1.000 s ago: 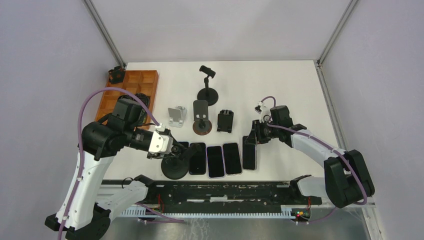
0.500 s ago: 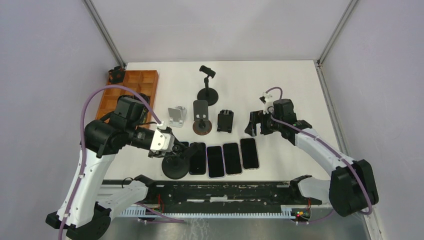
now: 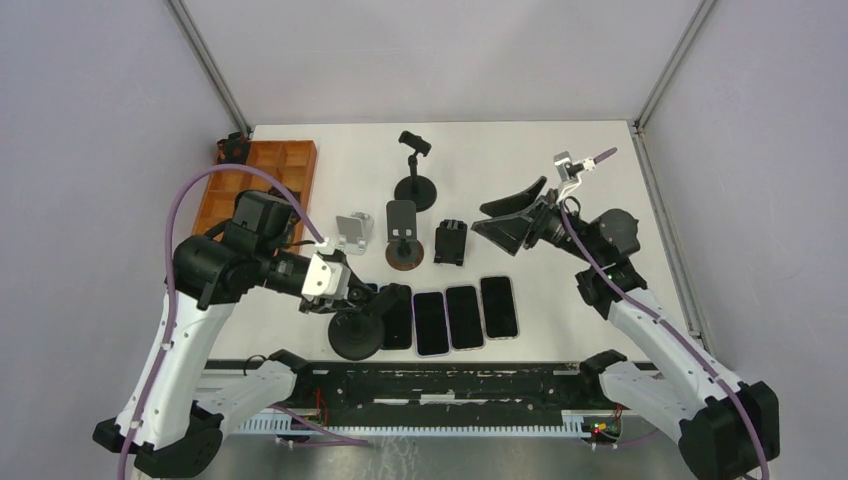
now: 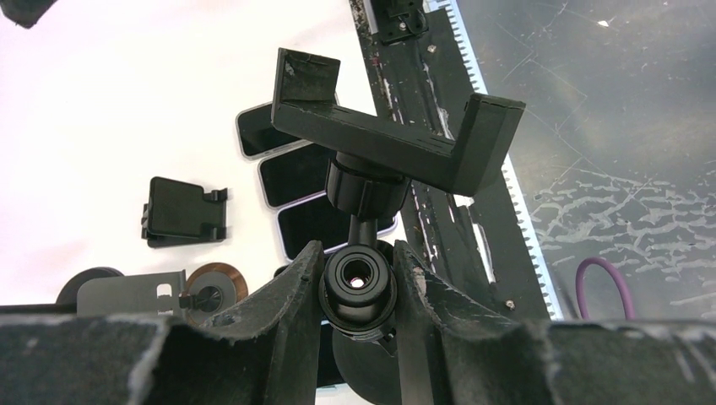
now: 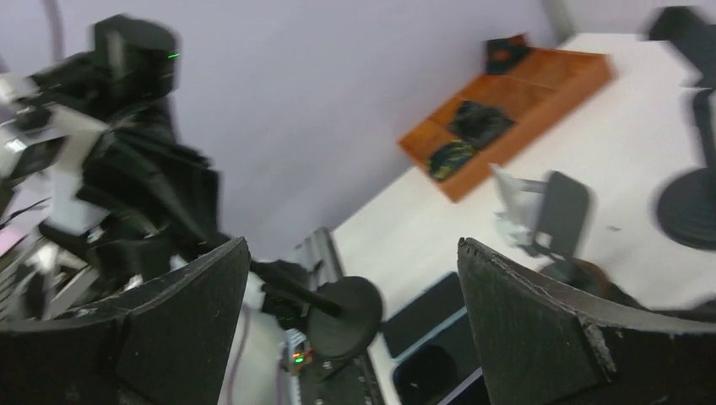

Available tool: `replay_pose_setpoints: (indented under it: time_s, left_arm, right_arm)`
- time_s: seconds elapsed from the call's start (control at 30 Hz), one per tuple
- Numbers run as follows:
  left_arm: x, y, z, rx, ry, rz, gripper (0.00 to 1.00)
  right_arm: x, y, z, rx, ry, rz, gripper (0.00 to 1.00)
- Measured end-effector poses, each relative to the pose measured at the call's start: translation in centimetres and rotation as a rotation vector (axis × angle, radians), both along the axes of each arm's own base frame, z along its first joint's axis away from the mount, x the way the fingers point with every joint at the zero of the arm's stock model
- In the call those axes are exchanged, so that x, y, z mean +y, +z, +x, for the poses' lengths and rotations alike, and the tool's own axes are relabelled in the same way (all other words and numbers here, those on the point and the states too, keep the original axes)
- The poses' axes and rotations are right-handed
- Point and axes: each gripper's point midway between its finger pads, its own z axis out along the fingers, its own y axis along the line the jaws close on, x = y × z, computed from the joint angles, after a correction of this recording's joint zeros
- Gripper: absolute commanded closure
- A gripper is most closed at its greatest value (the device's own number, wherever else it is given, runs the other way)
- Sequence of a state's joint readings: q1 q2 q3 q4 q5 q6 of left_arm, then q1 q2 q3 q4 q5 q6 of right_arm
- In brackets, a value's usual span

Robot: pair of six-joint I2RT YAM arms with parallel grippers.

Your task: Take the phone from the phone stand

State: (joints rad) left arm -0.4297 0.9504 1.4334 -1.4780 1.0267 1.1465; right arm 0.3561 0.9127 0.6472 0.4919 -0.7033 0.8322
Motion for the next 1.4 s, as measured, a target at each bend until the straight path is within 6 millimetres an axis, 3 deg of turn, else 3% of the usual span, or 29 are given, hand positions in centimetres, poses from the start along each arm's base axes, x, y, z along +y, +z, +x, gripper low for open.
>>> replay_pose_setpoints:
  time_s: [0.07, 0.23, 0.37, 0.5, 0.6, 0.73, 1.1, 1.17, 1.23, 1.4]
  left_arm:
    - [-0.2, 0.0, 0.0, 0.011, -0.005, -0.004, 0.98]
    - [-0.4, 0.1, 0.2, 0.027, -0.014, -0.012, 0.98]
    - [-0.5, 0.4, 0.4, 0.014, -0.014, -0.018, 0.98]
    - [-0.6, 0.6, 0.5, 0.007, -0.014, -0.022, 0.98]
    - [-0.6, 0.5, 0.5, 0.008, -0.014, -0.021, 0.98]
    - [-0.6, 0.5, 0.5, 0.010, -0.014, -0.020, 0.98]
    - [-0.5, 0.4, 0.5, 0.012, -0.010, -0.013, 0.98]
    - [-0.4, 0.4, 0.5, 0.009, -0.006, -0.011, 0.98]
    - [-0.2, 0.3, 0.6, -0.002, 0.003, -0.001, 0.98]
    - [-0.1, 0.2, 0.6, -0.008, 0.010, 0.008, 0.98]
  right_arm:
    - [1.7, 1.4, -1.6, -0.025, 0.092, 0.050, 0.02]
    - [7.9, 4.2, -8.0, -0.109, 0.368, 0.039, 0.02]
    - [9.3, 6.6, -10.6, -0.196, 0.458, 0.068, 0.02]
    - [11.3, 6.4, -12.6, -0.212, 0.562, 0.063, 0.02]
    - [13.2, 5.4, -13.6, -0.196, 0.625, 0.033, 0.08]
    - [14.8, 4.0, -14.9, -0.170, 0.694, -0.003, 0.28]
    - [15.9, 4.0, -16.2, -0.134, 0.765, -0.036, 0.81]
    - [16.2, 4.1, -16.2, -0.108, 0.782, -0.065, 0.81]
    - [16.4, 4.3, -16.1, -0.098, 0.786, -0.085, 0.70]
    - [16.5, 4.0, -16.1, -0.096, 0.788, -0.121, 0.59]
